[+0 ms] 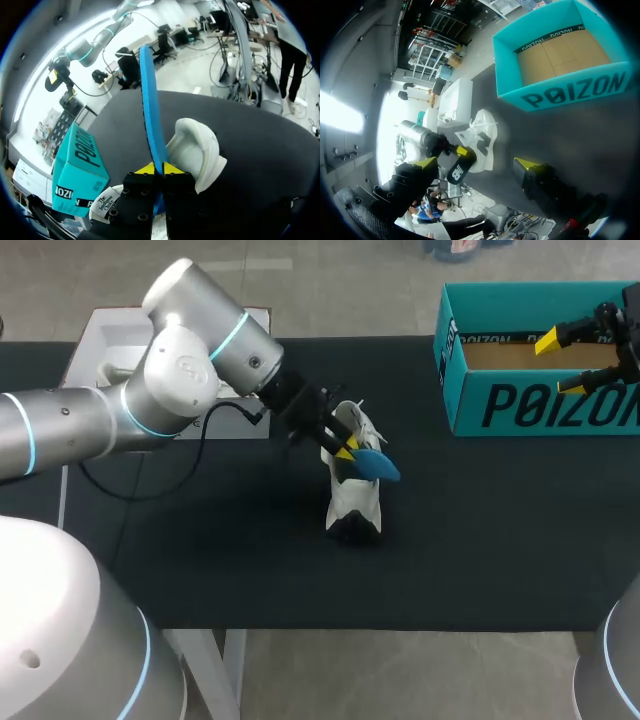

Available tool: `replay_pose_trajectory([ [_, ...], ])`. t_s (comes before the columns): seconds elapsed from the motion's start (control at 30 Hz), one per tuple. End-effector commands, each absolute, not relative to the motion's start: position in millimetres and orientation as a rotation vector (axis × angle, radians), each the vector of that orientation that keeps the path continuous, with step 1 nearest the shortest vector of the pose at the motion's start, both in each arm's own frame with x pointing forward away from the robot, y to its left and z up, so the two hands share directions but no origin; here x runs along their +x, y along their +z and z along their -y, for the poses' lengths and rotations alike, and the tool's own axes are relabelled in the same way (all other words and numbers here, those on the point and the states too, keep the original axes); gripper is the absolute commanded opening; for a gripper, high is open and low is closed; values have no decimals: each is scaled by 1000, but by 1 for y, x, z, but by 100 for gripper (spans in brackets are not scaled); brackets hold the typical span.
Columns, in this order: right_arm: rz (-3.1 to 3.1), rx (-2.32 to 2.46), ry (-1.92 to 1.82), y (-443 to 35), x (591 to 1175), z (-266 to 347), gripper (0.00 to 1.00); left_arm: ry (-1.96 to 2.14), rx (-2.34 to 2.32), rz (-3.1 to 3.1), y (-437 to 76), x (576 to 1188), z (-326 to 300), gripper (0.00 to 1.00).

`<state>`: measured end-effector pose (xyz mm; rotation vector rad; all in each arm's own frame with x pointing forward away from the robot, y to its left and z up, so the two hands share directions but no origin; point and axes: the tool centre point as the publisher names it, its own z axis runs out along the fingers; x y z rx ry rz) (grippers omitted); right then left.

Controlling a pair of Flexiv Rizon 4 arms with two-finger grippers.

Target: Take the shoe out of the shoebox, open the shoe tongue, remove and reinsert the insole, then place the shoe into the shoebox

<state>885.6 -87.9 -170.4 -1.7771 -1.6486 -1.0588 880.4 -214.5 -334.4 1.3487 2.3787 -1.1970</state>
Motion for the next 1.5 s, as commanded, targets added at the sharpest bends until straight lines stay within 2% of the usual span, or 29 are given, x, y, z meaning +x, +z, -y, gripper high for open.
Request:
replay_pose_trajectory([
  [0.03,1650,-1780,-1056,-171,885,88,100,-1215,1344,-2375,-342,881,218,0],
  [0.4,1650,-1780,-1056,-171,885,88,100,-1286,1313,-2362,-346,867,216,0],
  [0.97,1650,-1780,-1056,-171,885,88,100,-1208,1250,-2404,-354,883,208,0],
  [1.0,1650,-1780,-1056,-171,885,88,100,-1234,1250,-2389,-352,880,207,9],
  [1.03,1650,-1780,-1056,-171,885,88,100,-1247,1246,-2379,-350,877,206,35],
  [1.07,1650,-1780,-1056,-171,885,88,100,-1246,1246,-2377,-348,875,206,49],
  [1.13,1650,-1780,-1056,-171,885,88,100,-1263,1253,-2360,-345,870,206,48],
  [1.2,1650,-1780,-1056,-171,885,88,100,-1266,1263,-2350,-342,866,208,43],
  [1.27,1650,-1780,-1056,-171,885,88,100,-1269,1281,-2342,-341,860,212,30],
  [1.43,1650,-1780,-1056,-171,885,88,100,-1284,1333,-2330,-343,853,224,23],
  [1.47,1650,-1780,-1056,-171,885,88,100,-1267,1341,-2342,-345,854,227,7],
  [1.5,1650,-1780,-1056,-171,885,88,100,-1256,1346,-2348,-346,855,228,0],
])
